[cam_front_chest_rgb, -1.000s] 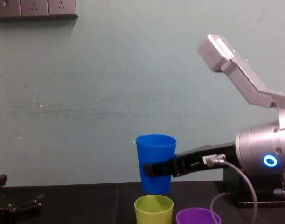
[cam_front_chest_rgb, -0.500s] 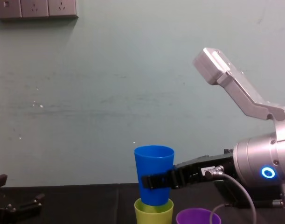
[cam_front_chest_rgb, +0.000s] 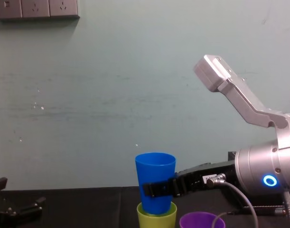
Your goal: Stack the three plastic cups sequentially using one hand.
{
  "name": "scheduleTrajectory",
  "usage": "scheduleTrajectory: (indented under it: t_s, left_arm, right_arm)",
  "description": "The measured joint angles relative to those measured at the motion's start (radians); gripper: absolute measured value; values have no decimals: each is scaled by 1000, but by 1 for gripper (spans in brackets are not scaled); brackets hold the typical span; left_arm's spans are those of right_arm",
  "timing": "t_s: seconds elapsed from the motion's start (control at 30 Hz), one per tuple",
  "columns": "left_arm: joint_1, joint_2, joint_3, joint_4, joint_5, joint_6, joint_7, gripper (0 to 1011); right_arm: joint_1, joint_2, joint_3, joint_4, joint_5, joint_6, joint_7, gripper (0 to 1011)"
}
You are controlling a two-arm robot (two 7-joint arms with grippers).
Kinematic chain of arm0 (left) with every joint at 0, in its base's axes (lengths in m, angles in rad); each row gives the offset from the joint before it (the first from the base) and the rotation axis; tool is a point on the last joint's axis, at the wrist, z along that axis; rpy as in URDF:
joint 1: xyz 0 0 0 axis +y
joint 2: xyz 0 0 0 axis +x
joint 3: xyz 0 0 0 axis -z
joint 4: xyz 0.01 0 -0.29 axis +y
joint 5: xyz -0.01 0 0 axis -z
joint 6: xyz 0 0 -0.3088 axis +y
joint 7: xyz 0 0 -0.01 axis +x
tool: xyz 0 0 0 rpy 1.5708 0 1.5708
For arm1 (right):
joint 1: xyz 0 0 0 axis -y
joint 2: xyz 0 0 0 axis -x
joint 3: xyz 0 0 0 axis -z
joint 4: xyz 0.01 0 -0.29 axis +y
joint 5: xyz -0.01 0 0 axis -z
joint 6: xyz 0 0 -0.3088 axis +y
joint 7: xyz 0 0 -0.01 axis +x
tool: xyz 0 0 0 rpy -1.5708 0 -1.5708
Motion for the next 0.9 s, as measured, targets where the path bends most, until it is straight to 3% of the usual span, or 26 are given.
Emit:
scheduleTrajectory:
  t_s: [0.9]
  left_arm:
    - [0, 0, 0, 0, 0, 0, 0, 1000]
  right_arm:
    - [3, -7, -9, 20, -8, -3, -3, 724]
